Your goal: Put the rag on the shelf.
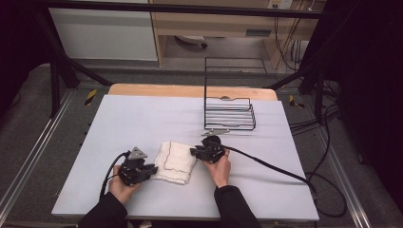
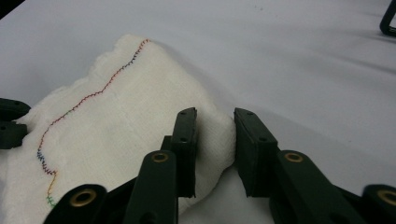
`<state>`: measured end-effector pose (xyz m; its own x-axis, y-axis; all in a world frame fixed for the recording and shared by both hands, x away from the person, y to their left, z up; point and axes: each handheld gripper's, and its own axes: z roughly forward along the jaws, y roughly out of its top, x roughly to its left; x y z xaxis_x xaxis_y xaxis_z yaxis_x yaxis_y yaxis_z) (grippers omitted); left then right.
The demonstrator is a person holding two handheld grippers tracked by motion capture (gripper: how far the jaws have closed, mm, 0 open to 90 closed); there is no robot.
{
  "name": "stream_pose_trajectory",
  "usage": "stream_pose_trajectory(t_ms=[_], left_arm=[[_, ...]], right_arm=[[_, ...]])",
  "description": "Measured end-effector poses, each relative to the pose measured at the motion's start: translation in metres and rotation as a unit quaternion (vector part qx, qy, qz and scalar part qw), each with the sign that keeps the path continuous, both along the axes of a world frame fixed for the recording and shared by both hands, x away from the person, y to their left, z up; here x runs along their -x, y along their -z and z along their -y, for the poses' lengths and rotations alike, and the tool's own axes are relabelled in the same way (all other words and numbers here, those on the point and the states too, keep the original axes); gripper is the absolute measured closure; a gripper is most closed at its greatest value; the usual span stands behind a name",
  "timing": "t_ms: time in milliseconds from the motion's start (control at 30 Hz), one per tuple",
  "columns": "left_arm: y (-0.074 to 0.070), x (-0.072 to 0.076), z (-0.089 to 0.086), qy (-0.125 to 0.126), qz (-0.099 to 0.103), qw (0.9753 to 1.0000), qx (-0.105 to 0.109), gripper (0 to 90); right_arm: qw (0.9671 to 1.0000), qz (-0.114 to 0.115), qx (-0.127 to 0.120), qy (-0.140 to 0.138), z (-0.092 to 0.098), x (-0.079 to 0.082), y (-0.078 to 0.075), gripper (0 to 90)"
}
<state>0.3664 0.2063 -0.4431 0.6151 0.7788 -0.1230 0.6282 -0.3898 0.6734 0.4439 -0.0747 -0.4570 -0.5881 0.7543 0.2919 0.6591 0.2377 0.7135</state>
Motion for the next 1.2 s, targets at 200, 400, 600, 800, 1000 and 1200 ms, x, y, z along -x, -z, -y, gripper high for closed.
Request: stream_pose_trajectory(t_ms=[200, 400, 600, 800, 1000, 1200], left_arm=[[-0.006, -0.003, -0.004, -0.002, 0.002, 1.0000, -0.002, 68.0], [-0.022, -0.015, -0.010, -0.018, 0.027, 0.9995, 0.003, 48.0], [-0.033, -0.037, -0.007, -0.027, 0.054, 0.9981, 0.009, 35.6], [-0.029, -0.063, 0.003, -0.029, 0.048, 0.9982, 0.021, 27.8], [-0.014, -0.081, 0.011, -0.036, 0.032, 0.9987, 0.014, 32.0], [-0.003, -0.091, 0.017, -0.050, 0.014, 0.9987, 0.008, 46.8]], right_arm=[[1.0000, 0.007, -0.003, -0.006, -0.001, 0.002, 0.000, 77.3], [0.9999, 0.013, -0.001, -0.008, -0.001, 0.003, 0.001, 78.1], [0.9998, 0.016, 0.001, -0.009, -0.001, 0.003, 0.001, 78.2], [0.9998, 0.020, 0.002, -0.010, -0.001, 0.004, 0.001, 78.1], [0.9997, 0.022, 0.004, -0.010, -0.001, 0.004, 0.001, 78.1], [0.9997, 0.023, 0.005, -0.011, -0.001, 0.004, 0.001, 78.1]])
